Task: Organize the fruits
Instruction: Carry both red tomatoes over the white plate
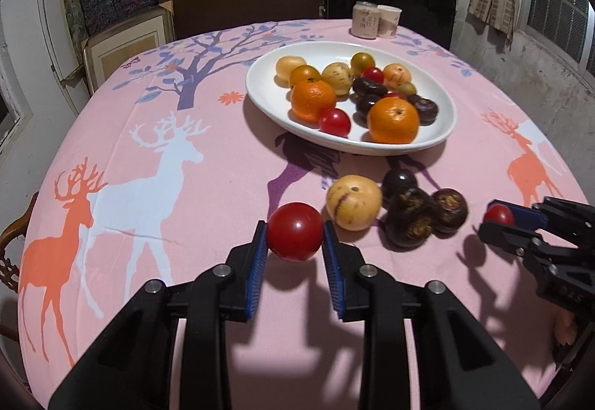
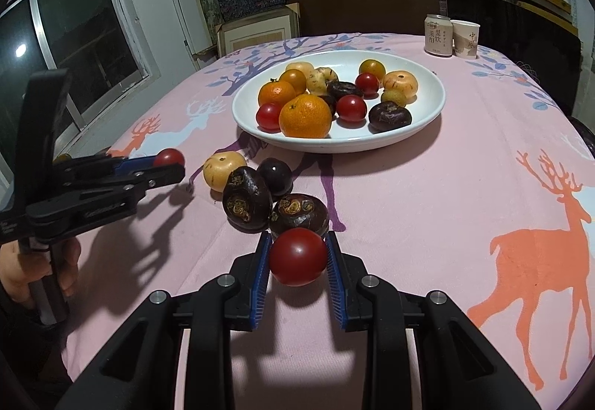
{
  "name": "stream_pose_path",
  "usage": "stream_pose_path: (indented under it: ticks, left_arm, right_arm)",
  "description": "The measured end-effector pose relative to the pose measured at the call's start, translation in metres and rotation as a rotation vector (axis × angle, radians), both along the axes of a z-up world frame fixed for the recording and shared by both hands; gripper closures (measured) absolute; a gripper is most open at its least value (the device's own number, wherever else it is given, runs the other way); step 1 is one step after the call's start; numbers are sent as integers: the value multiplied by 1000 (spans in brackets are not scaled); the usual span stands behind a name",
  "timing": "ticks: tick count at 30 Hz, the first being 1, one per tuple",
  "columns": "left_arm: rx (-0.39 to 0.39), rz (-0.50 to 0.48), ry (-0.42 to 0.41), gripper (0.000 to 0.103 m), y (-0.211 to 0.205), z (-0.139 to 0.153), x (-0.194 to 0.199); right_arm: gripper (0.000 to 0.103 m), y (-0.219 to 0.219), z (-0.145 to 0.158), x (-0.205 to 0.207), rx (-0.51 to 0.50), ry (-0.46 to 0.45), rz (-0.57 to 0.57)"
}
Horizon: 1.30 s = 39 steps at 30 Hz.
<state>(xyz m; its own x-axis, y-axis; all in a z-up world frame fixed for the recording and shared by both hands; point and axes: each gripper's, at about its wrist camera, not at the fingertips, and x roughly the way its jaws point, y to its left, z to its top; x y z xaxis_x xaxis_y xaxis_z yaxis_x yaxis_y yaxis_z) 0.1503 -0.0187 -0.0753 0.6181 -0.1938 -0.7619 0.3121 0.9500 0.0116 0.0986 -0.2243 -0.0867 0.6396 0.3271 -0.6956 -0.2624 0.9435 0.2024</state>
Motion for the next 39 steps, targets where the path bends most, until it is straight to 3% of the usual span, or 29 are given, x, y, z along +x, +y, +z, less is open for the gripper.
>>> stream_pose_path:
  ticks: [9, 13, 19, 28, 39]
  left_arm:
    - [-77, -51, -64, 75, -7, 34, -25]
    - [-84, -43, -110, 75, -19, 54, -20]
    - [-66, -40, -141, 75, -45, 70, -2]
    - [-57, -18, -141, 75, -59, 72, 32]
    - [-54, -15, -90, 75, -70, 53, 85]
  right_arm:
    - [74, -20, 17, -17, 66, -12, -20]
    - [74, -38, 50, -22, 95, -71, -52]
    - [74, -50, 93, -5, 53, -151, -93]
    - [74, -48, 119, 37, 23, -169, -86]
    - [74, -41, 111, 103, 36, -98, -90]
